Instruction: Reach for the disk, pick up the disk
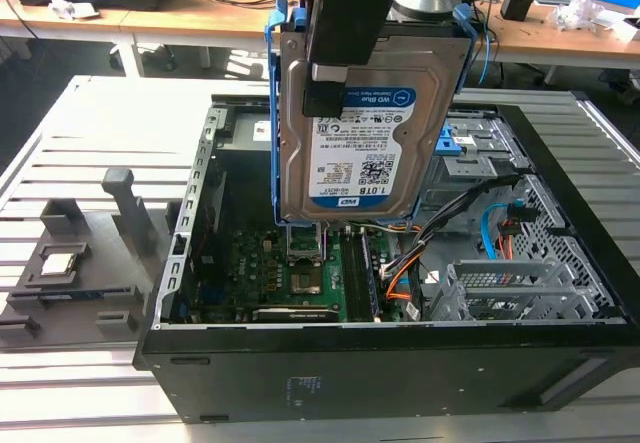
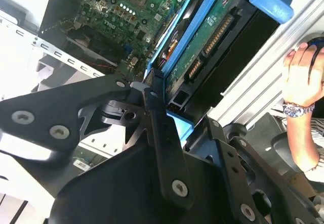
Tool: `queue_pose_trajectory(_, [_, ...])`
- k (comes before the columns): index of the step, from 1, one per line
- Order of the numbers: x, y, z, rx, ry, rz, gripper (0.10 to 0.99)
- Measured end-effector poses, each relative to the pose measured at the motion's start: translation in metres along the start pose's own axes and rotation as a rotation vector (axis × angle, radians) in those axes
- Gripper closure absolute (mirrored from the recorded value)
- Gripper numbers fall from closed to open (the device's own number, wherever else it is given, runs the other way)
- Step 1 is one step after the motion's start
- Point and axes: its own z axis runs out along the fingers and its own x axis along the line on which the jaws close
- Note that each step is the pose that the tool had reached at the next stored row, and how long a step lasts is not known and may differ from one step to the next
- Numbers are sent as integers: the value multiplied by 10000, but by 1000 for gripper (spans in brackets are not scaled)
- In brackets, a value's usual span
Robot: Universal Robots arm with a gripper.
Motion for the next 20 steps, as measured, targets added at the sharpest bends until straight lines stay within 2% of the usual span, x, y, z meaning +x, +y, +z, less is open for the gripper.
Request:
queue_pose_trajectory(4, [90, 4, 2, -1, 3, 1, 718])
queue_pose_trajectory(6, [100, 3, 13, -1, 0, 0, 718])
queue_pose_trajectory(11, [105, -3, 117, -24, 1, 0, 718])
queue_pose_trajectory(13, [107, -5, 183, -33, 0, 0, 718])
queue_pose_trajectory(20, [109, -10, 298, -43, 2, 0, 718])
